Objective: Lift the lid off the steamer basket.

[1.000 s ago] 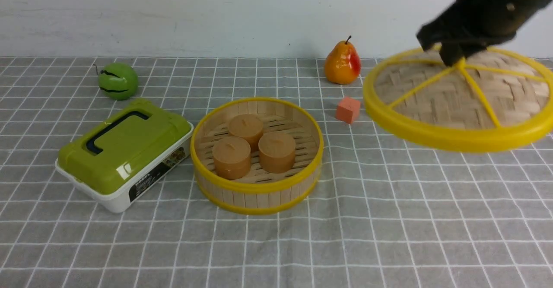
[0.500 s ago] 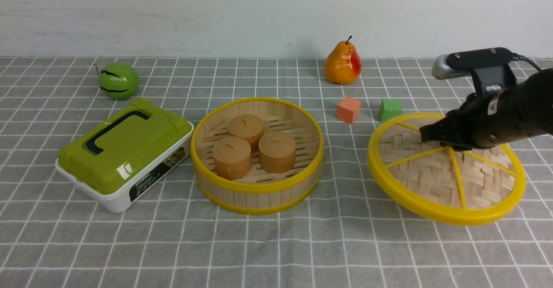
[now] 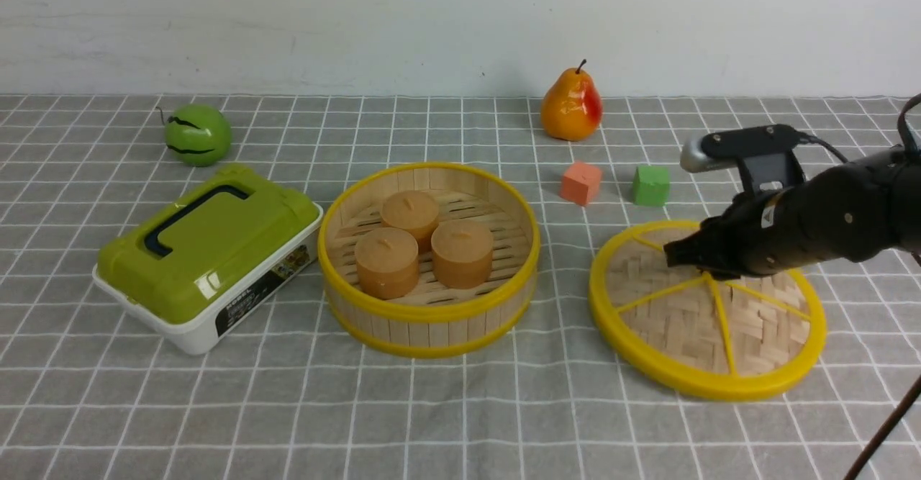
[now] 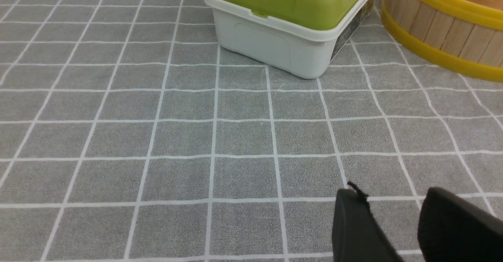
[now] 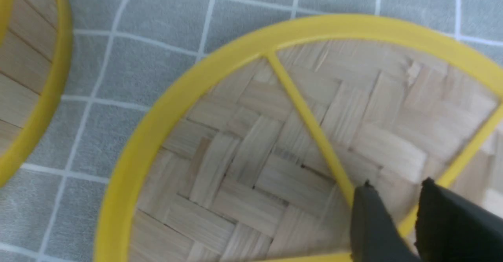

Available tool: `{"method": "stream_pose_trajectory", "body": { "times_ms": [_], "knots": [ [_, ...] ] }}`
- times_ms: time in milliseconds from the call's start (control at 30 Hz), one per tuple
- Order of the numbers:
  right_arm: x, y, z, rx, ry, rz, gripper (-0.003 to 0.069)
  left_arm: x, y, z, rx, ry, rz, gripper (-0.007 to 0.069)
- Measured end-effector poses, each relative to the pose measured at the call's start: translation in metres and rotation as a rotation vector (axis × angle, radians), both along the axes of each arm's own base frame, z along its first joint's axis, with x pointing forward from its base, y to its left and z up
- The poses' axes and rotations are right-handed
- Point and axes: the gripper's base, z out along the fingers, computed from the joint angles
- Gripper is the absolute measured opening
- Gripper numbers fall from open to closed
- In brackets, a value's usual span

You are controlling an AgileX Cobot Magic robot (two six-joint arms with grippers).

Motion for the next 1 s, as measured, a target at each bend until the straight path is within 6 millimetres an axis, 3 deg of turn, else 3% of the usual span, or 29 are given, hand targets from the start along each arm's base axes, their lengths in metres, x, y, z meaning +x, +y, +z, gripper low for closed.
{"method": "stream_pose_trajectory", "body": {
  "times_ms": [100,133,200,267,300,333,367,433,467,500,600,633,667,733,933,1000],
  "knots": [
    [0.0,0.0,0.001,0.015,-0.003,-0.015,0.0308,0.0,0.0,0.0,0.0,0.0,0.0,0.0239],
    [-0.001,0.0,0.005,0.027,-0.007,-0.028,0.04,0.0,0.0,0.0,0.0,0.0,0.0,0.0239],
    [-0.003,-0.001,0.009,0.028,-0.005,-0.031,0.0447,0.0,0.0,0.0,0.0,0.0,0.0,0.0239],
    [-0.013,-0.003,0.033,0.029,-0.025,-0.034,0.0533,0.0,0.0,0.0,0.0,0.0,0.0,0.0239],
    [-0.016,-0.003,0.038,0.031,-0.031,-0.033,0.0542,0.0,0.0,0.0,0.0,0.0,0.0,0.0239],
    [-0.028,-0.003,0.064,0.031,-0.071,-0.023,0.0555,0.0,0.0,0.0,0.0,0.0,0.0,0.0239],
    [-0.032,-0.003,0.071,0.033,-0.086,-0.02,0.0554,0.0,0.0,0.0,0.0,0.0,0.0,0.0239],
    [-0.062,-0.004,0.118,0.03,-0.208,0.02,0.0492,0.0,0.0,0.0,0.0,0.0,0.0,0.0239],
    [-0.07,-0.003,0.128,0.029,-0.237,0.034,0.0455,0.0,0.0,0.0,0.0,0.0,0.0,0.0239],
    [-0.092,-0.005,0.146,0.027,-0.299,0.056,0.0396,0.0,0.0,0.0,0.0,0.0,0.0,0.0239],
    [-0.132,-0.012,0.162,0.023,-0.367,0.079,0.0174,0.0,0.0,0.0,0.0,0.0,0.0,0.0239],
    [-0.147,-0.016,0.162,0.025,-0.374,0.079,0.0097,0.0,0.0,0.0,0.0,0.0,0.0,0.0239],
    [-0.152,-0.017,0.167,0.029,-0.393,0.078,0.0084,0.0,0.0,0.0,0.0,0.0,0.0,0.0239],
    [-0.187,-0.026,0.156,0.031,-0.384,0.074,-0.0007,0.0,0.0,0.0,0.0,0.0,0.0,0.0239],
    [-0.24,-0.038,0.143,0.085,-0.383,0.06,-0.0022,0.0,0.0,0.0,0.0,0.0,0.0,0.0239],
    [-0.247,-0.039,0.142,0.1,-0.391,0.059,-0.0022,0.0,0.0,0.0,0.0,0.0,0.0,0.0239]
  ]
}}
